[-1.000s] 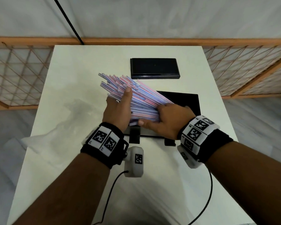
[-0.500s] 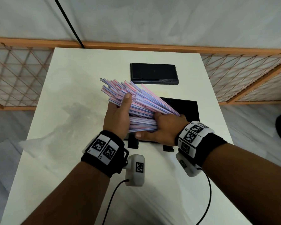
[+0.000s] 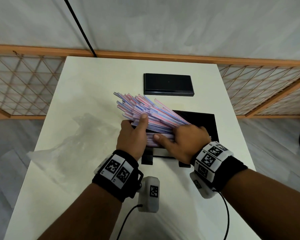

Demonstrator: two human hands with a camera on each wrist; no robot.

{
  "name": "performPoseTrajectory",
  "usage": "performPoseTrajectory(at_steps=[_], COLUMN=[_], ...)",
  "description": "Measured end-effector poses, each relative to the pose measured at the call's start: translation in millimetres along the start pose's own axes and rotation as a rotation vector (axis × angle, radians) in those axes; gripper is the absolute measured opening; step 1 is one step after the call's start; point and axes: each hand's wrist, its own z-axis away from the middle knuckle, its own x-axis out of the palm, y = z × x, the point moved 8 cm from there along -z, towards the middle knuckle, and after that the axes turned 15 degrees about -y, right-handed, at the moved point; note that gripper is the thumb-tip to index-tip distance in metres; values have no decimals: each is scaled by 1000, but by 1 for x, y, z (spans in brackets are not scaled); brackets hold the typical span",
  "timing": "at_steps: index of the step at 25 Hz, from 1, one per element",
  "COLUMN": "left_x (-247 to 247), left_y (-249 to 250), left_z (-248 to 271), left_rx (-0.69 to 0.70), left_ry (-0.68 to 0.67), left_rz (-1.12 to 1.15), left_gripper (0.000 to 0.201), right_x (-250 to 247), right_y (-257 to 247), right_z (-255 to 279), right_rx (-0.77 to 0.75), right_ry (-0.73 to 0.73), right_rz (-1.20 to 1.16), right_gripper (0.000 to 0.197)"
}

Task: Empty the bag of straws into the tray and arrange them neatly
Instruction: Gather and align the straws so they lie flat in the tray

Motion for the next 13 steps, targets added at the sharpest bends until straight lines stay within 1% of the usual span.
performPoseTrajectory(at_steps=[2,3,5,8,10,11,12,13], left_x=[-6,-9,-18,-25,-21,-18,-15,-10], left_y=[4,9,20,38,56,65,68,69], left_z=[0,0,-2,4,13,17,17,15], left_rx=[49,73,104,134,184,223,246,244], left_ry=[34,60,124,176,192,194,181,151], left_rz=[55,32,-101,-275,-464,-520,-525,-493], left_gripper=[63,57,47,37,31,32,35,42], right_x=[-1,0,4,6,5,3,3,0], right_y=[5,6,11,15,16,15,16,18], right_z=[3,5,7,4,2,0,-2,-4], right_rx=[-15,-32,-62,-109,-116,-113,-109,-96], right_ry=[46,62,77,113,115,113,113,113], right_rz=[-6,-17,-76,-189,-241,-254,-264,-275], right_gripper=[79,70,60,59,52,44,39,38])
